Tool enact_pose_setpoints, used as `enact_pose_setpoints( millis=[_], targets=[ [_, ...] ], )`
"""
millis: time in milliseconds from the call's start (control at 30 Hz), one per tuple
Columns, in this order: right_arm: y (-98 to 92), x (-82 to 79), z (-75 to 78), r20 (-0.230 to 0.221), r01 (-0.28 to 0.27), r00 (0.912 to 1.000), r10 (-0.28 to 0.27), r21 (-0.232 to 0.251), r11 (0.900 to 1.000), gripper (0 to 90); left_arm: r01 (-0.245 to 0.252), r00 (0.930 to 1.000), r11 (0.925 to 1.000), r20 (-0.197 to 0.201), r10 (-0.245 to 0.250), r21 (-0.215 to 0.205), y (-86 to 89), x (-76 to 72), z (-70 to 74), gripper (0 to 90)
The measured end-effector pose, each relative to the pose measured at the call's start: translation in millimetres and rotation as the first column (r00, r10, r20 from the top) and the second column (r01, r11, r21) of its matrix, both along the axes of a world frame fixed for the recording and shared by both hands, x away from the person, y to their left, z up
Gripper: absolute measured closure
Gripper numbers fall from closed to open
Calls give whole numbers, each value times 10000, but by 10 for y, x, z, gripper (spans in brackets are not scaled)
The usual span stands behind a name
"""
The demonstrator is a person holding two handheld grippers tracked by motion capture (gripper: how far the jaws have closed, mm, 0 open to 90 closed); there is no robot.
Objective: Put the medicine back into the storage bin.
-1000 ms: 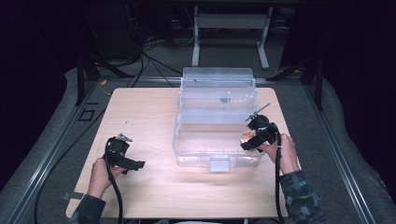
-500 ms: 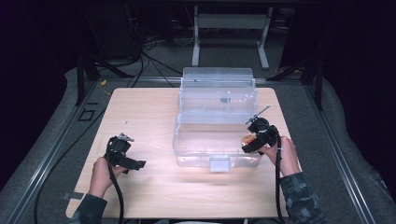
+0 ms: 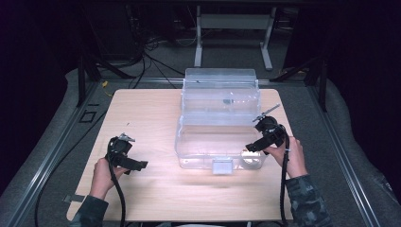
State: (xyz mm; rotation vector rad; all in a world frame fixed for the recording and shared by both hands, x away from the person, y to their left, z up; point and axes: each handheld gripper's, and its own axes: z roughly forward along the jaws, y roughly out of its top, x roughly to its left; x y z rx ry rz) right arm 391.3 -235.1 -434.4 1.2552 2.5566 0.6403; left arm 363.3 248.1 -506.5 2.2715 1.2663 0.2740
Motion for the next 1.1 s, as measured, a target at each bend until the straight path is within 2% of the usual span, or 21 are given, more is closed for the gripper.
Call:
enact_pose_setpoints(
  millis=[167, 233, 433, 733, 967, 1100],
  targets=[
    [-50, -89, 52, 373, -121, 9993, 96, 676, 9976, 129, 121, 9999, 9998, 125, -119, -144, -40, 49, 93, 2],
    [-50, -124, 52, 463, -182, 9988, 146, 784, 9968, 129, 198, 9997, 9996, 136, -195, -210, -58, 80, 147, 2],
    [-24, -221, 23, 642, -436, 9972, 372, 1001, 9940, 140, 491, 9984, 9984, 293, -482, -295, -139, 190, 295, 2],
    [-11, -320, 4, 939, -561, 9946, 443, 1270, 9903, 147, 900, 9956, 9910, 346, -869, -990, -245, 417, 513, 2],
    [35, -350, -61, 925, -704, 9940, 585, 1312, 9888, 159, 1285, 9912, 9842, 468, -1236, -1216, -345, 576, 669, 3],
    [51, -367, -97, 890, -700, 9944, 576, 1426, 9873, 164, 1475, 9880, 9826, 623, -1412, -1132, -441, 674, 791, 3]
  ],
)
